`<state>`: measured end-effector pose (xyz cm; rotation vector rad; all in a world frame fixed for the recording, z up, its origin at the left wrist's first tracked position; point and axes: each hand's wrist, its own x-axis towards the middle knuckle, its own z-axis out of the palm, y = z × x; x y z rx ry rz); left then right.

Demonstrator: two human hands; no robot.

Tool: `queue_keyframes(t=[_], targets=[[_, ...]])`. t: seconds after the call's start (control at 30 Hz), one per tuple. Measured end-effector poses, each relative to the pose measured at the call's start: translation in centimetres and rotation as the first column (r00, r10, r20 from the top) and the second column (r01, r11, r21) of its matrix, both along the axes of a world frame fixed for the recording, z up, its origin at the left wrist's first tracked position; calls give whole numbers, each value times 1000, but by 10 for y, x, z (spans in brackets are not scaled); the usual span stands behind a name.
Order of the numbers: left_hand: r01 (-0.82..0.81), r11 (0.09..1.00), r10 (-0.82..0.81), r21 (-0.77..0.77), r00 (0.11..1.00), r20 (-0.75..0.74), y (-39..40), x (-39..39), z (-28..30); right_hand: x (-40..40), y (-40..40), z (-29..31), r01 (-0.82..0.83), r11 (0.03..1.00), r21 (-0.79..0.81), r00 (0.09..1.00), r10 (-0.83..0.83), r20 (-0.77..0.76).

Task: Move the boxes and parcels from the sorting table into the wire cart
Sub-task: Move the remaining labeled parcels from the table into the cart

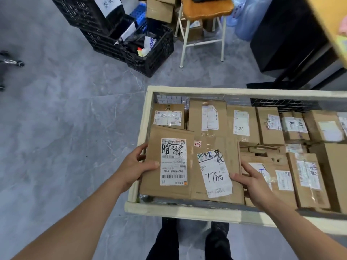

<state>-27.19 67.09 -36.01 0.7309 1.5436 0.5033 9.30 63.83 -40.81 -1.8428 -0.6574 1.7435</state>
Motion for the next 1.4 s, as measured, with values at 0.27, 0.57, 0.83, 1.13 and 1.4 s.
queue_keyframes(t=[0.27,0.57,0.83,1.13,1.4], targets=[[9,1000,-8,-22,1000,9,-6,7,-24,4,-3,-14,18,1000,-3,1000,-18,-4],[-10,998,9,-59,1000,-30,-14,17,-61,17,-3,-28,19,1000,-21,999,-18,49],[-22,996,20,-81,999,-26,-14,26,-87,25,-2,-35,17,1000,-22,999,-16,43],[123,990,-140,-66,894,-426,-11,44,-113,23,-2,-41,-5,1000,1,1000,5,27],[672,699,-589,-242,351,-728,-25,81,-119,22,-2,-42,-9,1000,20,1000,9,11]])
